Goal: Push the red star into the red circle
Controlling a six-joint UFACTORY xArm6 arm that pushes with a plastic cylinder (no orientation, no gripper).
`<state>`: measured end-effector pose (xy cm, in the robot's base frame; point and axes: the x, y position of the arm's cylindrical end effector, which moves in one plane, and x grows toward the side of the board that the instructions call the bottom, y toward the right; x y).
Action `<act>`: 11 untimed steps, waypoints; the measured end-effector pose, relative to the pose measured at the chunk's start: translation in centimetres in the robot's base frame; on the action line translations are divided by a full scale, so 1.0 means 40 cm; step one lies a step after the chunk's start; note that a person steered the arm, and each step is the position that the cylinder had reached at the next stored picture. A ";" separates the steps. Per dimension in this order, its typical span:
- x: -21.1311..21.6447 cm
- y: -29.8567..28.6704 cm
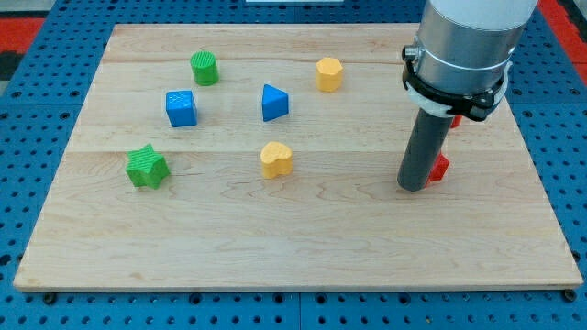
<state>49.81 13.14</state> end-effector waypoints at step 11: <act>-0.132 0.099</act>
